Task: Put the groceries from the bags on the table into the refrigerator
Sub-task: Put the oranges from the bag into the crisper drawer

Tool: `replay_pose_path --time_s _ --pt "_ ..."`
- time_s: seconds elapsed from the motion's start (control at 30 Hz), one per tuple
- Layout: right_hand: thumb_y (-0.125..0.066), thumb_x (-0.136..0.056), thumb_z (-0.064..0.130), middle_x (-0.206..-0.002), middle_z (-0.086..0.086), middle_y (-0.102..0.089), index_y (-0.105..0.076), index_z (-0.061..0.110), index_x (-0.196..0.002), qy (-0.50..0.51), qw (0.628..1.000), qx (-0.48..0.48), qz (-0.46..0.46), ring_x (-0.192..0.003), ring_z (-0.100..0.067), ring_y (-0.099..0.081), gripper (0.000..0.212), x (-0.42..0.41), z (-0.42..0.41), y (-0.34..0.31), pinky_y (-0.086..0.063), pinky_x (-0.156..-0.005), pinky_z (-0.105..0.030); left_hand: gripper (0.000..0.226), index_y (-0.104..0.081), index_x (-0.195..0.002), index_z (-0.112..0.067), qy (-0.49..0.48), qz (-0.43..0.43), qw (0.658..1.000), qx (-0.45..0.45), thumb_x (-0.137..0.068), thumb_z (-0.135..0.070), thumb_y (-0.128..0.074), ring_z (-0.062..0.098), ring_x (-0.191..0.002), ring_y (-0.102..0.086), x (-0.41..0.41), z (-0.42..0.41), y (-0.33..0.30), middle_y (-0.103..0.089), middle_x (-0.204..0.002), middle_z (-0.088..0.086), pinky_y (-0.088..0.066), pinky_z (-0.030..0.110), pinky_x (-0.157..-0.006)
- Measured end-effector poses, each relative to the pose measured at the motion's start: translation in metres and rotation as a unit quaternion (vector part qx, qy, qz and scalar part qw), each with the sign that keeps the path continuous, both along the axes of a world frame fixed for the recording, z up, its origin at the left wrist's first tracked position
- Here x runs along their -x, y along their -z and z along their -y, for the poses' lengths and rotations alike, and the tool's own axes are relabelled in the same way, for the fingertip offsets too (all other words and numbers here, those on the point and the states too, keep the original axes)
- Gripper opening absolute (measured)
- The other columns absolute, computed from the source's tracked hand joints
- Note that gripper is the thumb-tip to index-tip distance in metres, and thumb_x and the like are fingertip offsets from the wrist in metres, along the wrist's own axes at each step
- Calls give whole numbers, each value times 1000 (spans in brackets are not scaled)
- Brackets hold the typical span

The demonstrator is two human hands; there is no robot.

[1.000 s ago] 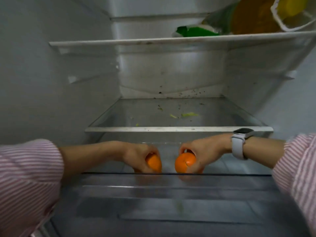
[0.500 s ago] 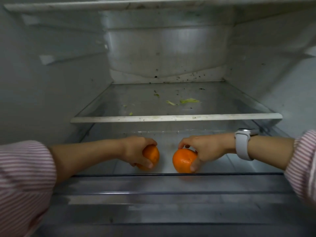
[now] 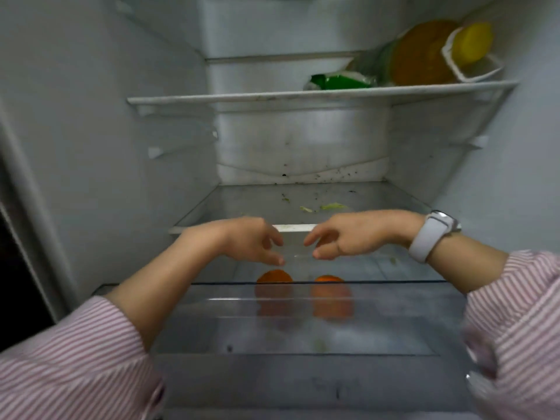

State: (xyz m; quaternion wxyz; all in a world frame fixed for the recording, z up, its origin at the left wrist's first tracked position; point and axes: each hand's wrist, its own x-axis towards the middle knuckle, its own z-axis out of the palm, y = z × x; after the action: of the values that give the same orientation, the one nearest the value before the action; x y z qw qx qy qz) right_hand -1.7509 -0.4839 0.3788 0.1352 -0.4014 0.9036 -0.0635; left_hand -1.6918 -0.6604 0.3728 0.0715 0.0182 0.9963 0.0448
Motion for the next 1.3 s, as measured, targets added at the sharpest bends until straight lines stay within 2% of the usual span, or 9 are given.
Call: replay_pose_path --time_s 0.07,0.17,0.37,0.47,0.53,0.7,0.8,0.97,1.3 --pt "-50 -91 34 -121 -1 -62 -50 22 -127 -3 993 71 -91 -109 -18 -56 38 -12 1 0 -42 -97 -30 47 -47 -130 -27 -41 -128 990 47 -88 -48 -52 23 -114 -53 -19 -2 -4 -56 -128 1 -41 31 -93" --pt "-48 -92 32 -122 -1 -61 -50 20 -127 -9 972 174 -160 -114 -22 -53 37 -35 3 4 -41 -98 -34 43 -46 -129 -26 -130 -309 932 140 -91 -44 -46 28 -116 -51 -57 -7 -1 -54 -127 4 -42 36 -88" --pt "-40 -86 29 -111 -10 -65 -62 10 -110 -84 865 415 -269 -107 -30 -56 37 -108 15 50 -42 -95 -39 37 -64 -102 -13 -187 -543 812 107 -78 -32 -45 34 -88 -62 -157 -24 45 -66 -102 10 -48 40 -78" --pt "-41 -85 20 -108 -10 -64 -63 6 -106 -131 809 521 -240 -108 -24 -53 34 -157 18 89 -37 -100 -29 38 -60 -111 -12 -226 -553 799 75 -79 -28 -48 32 -100 -60 -217 -43 93 -63 -114 11 -47 39 -83" --pt "-41 -87 16 -111 -10 -62 -62 4 -109 -144 803 546 -191 -110 -20 -50 32 -193 17 128 -34 -102 -24 38 -59 -114 -10 -254 -540 801 50 -80 -25 -49 31 -106 -57 -260 -55 135 -61 -118 12 -47 39 -84" --pt "-39 -84 19 -106 -12 -64 -61 6 -107 -188 869 457 -26 -101 -14 -48 34 -300 20 252 -31 -95 -16 37 -57 -113 -15 -356 -404 842 44 -78 -26 -48 26 -106 -55 -383 -76 252 -62 -114 9 -48 38 -85" --pt "-39 -84 24 -109 -9 -63 -61 9 -109 -240 902 350 77 -103 -14 -50 37 -375 35 306 -41 -93 -27 37 -59 -111 -15 -471 -285 833 45 -76 -25 -60 31 -105 -60 -469 -70 305 -62 -117 12 -51 45 -83" --pt "-34 -85 32 -122 -11 -56 -53 8 -122 -344 902 233 119 -114 -28 -52 48 -513 89 356 -42 -94 -36 47 -59 -117 -14 -645 -147 750 18 -73 -22 -72 34 -112 -56 -641 -63 345 -57 -125 14 -47 47 -84" --pt "-40 -90 24 -125 -10 -56 -54 8 -121 -529 816 187 140 -118 -28 -50 38 -821 206 371 -38 -99 -36 44 -42 -134 -13 -807 -178 557 81 -92 -24 -46 25 -127 -38 -957 -19 342 -41 -139 9 -30 40 -105"
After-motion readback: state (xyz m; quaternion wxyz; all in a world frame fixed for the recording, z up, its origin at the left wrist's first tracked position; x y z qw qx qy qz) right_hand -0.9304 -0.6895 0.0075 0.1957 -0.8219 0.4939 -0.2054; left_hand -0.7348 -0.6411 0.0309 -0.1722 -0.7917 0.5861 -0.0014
